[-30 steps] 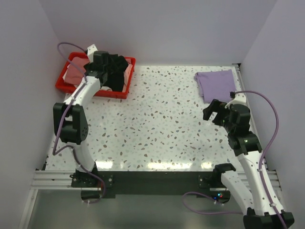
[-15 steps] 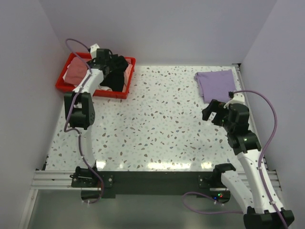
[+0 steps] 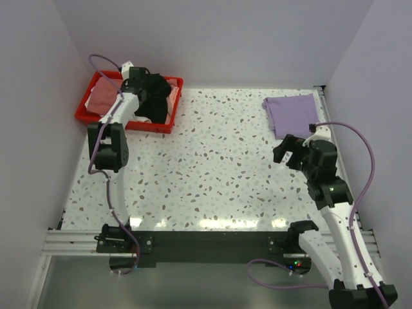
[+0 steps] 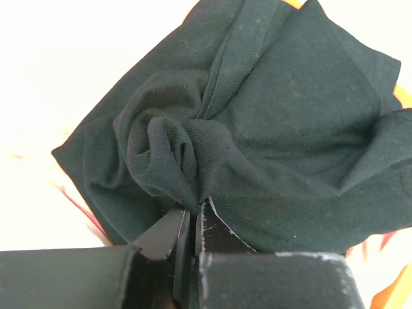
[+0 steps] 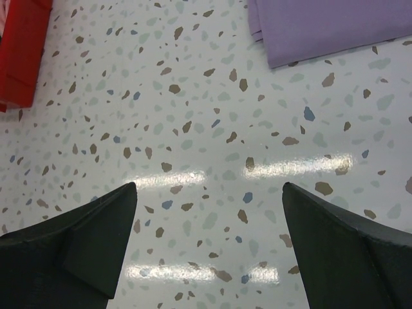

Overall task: Fold and stack the t-shirts
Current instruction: Grab the tshirt from the pile

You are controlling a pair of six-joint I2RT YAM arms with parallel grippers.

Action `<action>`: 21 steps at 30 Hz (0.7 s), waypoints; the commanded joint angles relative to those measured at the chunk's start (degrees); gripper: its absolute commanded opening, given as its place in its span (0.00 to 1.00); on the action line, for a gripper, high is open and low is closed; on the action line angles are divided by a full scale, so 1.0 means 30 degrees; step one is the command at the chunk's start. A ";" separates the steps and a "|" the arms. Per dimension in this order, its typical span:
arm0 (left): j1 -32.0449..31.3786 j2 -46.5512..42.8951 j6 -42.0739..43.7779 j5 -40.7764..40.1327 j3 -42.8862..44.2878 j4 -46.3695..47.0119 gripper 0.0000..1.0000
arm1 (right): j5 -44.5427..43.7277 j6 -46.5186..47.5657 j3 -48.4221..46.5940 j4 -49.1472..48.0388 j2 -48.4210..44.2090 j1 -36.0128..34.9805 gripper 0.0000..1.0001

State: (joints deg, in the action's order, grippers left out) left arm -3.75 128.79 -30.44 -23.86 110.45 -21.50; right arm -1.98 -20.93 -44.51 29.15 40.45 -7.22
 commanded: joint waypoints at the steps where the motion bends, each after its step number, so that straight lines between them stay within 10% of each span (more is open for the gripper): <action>1: 0.0312 -0.1269 0.0390 0.0334 0.0828 0.0602 0.00 | 0.0132 0.0296 -0.0074 -0.0165 -0.0298 -0.0024 0.99; 21: -0.0711 -0.9850 0.0854 0.6163 -0.3300 0.5283 0.00 | 0.0279 0.0092 0.0306 -0.0575 -0.0914 -0.0053 0.99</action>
State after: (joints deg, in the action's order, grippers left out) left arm -3.99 106.39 -30.20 -9.50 101.38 -14.94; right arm -1.78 -20.95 -44.07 29.06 38.46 -7.22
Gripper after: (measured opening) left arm 0.050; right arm 0.986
